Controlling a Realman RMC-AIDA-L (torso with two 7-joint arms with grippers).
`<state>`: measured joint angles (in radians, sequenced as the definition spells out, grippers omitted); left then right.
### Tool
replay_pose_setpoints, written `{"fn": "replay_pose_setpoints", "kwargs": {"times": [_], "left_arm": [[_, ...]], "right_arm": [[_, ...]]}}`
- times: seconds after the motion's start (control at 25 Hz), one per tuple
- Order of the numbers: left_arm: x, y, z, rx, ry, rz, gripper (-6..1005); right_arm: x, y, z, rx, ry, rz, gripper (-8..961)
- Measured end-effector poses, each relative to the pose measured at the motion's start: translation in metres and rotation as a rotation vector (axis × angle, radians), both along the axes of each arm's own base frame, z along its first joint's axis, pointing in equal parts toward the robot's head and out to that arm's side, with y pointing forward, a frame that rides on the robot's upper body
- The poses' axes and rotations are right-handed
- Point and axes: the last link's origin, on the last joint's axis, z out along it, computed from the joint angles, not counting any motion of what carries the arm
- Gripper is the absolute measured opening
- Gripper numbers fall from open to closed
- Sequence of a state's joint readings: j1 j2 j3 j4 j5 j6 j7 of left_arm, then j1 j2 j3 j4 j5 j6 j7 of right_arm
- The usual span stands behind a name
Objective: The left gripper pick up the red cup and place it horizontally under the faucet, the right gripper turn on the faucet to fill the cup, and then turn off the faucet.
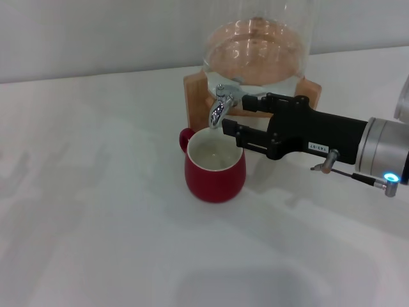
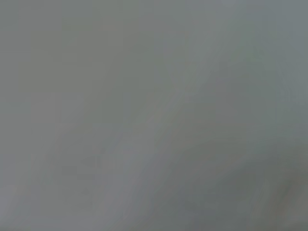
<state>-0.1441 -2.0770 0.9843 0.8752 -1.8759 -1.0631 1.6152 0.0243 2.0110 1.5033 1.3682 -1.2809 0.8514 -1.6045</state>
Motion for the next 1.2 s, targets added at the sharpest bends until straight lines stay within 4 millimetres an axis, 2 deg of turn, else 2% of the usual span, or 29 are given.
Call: {"fn": "replay_pose_setpoints", "kwargs": {"times": [0.4, 0.6, 0.92, 1.2], "left_arm": [[-0.001, 0.000, 0.000, 0.002, 0.000, 0.004, 625], [-0.002, 0.000, 0.000, 0.007, 0.014, 0.007, 625], [-0.007, -0.001, 0.004, 0.025, 0.013, 0.023, 625], [-0.011, -0.005, -0.001, -0.012, -0.022, 0.050, 625]], "right_arm": [[0.000, 0.001, 0.001, 0.006, -0.002, -0.002, 631], [0.003, -0.004, 0.011, 0.001, 0.033, -0.003, 631], [0.037, -0.013, 0.055, 0.101, 0.083, -0.094, 631], [0.070, -0.010, 0.097, 0.240, 0.082, -0.194, 631]]}}
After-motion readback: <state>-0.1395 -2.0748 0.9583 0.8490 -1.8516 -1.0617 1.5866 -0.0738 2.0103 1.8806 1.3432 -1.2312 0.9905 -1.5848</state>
